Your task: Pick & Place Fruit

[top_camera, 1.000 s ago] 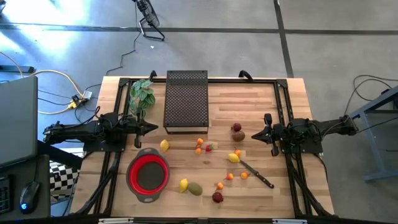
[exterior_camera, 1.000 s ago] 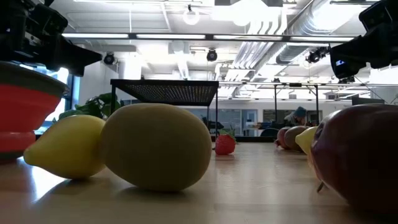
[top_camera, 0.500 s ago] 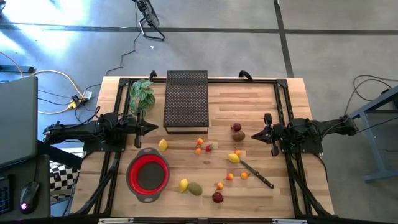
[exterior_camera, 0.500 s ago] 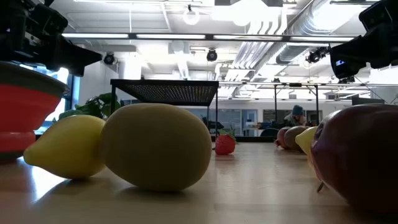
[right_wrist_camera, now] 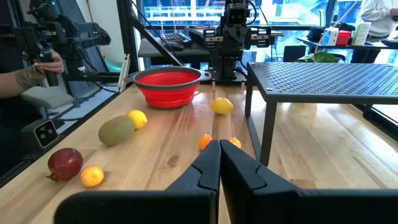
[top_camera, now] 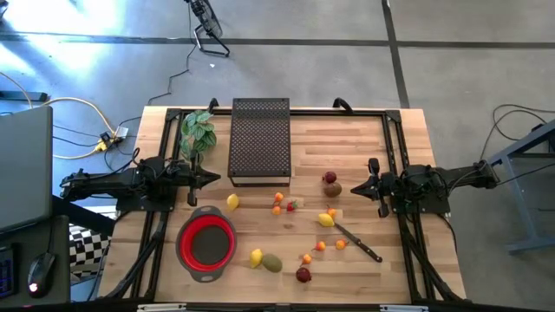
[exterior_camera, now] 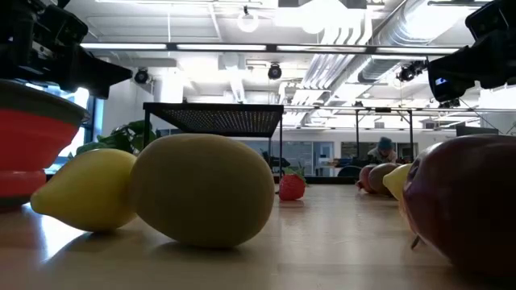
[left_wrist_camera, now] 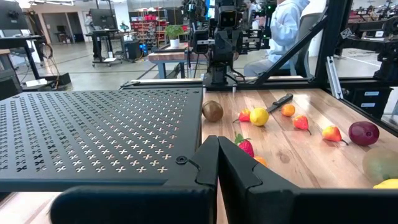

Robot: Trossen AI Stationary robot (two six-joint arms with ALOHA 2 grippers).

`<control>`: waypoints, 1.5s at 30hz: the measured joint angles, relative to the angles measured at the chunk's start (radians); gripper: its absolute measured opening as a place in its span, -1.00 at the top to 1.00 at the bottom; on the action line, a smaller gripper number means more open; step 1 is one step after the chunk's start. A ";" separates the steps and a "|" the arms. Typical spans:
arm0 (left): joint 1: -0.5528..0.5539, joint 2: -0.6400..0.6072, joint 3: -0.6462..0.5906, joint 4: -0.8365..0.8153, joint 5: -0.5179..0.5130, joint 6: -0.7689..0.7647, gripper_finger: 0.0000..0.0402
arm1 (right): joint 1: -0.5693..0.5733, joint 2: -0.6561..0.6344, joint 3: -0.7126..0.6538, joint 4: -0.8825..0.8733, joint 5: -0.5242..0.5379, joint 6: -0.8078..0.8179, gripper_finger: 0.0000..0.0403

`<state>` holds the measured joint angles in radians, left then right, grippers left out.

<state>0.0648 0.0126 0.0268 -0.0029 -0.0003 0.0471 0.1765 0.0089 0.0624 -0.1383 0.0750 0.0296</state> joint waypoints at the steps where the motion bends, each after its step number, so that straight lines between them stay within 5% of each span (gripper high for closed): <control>1: 0.000 0.000 0.000 0.000 0.000 0.000 1.00 | 0.000 0.000 0.000 0.000 0.000 0.000 0.99; 45: 0.000 0.000 0.000 0.000 -0.010 -0.003 1.00 | 0.000 0.000 0.000 0.120 0.109 0.048 0.99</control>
<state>0.0650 0.0127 0.0268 -0.0025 -0.0101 0.0441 0.1765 0.0089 0.0620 -0.0181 0.1838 0.0777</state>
